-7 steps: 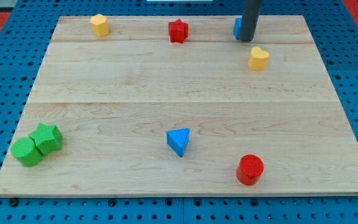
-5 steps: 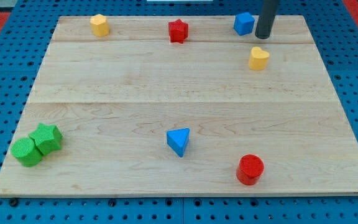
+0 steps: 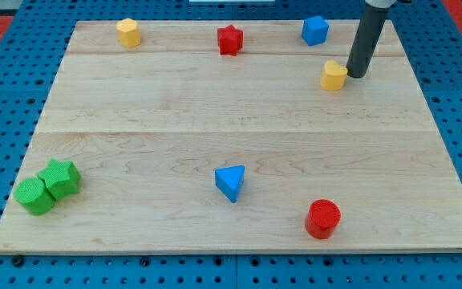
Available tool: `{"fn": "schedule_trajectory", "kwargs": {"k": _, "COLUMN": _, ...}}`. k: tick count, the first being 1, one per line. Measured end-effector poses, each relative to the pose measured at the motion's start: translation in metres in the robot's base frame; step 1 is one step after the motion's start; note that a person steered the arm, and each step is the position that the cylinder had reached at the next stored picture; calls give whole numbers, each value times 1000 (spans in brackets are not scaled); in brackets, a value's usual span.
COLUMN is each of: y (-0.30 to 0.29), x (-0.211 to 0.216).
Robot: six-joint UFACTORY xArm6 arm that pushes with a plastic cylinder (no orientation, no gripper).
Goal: Move the blue triangle towards center left
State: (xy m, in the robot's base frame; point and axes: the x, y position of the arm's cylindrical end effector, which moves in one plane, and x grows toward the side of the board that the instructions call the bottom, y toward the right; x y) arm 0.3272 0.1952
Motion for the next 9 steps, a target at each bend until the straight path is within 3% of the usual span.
{"fn": "schedule_trajectory", "kwargs": {"k": 2, "y": 0, "x": 5}}
{"fn": "schedule_trajectory", "kwargs": {"k": 3, "y": 30, "x": 37}}
{"fn": "schedule_trajectory", "kwargs": {"k": 5, "y": 32, "x": 135}}
{"fn": "schedule_trajectory", "kwargs": {"k": 7, "y": -73, "x": 200}}
{"fn": "schedule_trajectory", "kwargs": {"k": 8, "y": -139, "x": 207}}
{"fn": "schedule_trajectory", "kwargs": {"k": 9, "y": -151, "x": 221}}
